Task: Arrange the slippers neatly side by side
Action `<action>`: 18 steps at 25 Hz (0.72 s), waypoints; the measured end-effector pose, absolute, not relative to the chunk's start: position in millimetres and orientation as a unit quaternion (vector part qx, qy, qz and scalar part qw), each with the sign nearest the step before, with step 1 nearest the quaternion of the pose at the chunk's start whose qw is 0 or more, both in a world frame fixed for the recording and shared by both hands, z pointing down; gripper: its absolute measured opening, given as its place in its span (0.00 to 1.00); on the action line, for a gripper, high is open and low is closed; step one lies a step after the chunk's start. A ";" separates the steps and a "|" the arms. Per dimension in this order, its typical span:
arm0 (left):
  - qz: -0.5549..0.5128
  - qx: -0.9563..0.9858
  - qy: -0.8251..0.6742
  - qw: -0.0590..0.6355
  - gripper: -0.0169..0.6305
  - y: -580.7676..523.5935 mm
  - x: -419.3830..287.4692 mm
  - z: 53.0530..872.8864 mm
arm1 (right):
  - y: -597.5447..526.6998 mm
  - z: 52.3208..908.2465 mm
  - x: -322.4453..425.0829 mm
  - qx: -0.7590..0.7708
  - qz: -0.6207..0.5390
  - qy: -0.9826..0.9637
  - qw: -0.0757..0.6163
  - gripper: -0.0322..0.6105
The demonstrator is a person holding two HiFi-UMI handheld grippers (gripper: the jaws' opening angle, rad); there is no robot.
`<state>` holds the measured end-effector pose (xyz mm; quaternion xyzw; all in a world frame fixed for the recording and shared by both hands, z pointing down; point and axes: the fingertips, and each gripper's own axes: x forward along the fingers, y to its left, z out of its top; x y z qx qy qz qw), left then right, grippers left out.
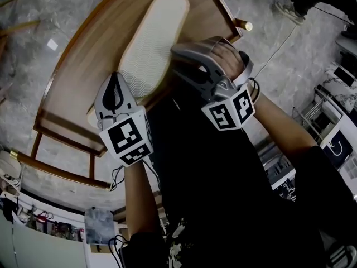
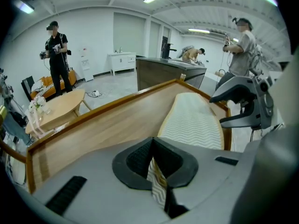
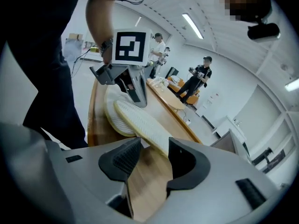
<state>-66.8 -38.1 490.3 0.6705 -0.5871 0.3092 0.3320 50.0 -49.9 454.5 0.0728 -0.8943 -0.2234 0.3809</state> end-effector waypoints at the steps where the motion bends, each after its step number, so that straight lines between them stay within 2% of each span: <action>1: 0.309 0.670 -0.588 0.331 0.03 -38.9 -67.5 490.8 | -48.4 455.0 47.2 0.064 -0.235 -0.892 0.380 0.30; 6: 0.308 0.669 -0.591 0.329 0.03 -41.9 -69.5 491.7 | -43.0 459.8 33.7 0.034 -0.257 -0.890 0.376 0.30; 18: 0.289 0.679 -0.599 0.309 0.03 -50.3 -68.2 475.3 | -49.4 441.0 14.8 0.040 -0.282 -0.893 0.349 0.19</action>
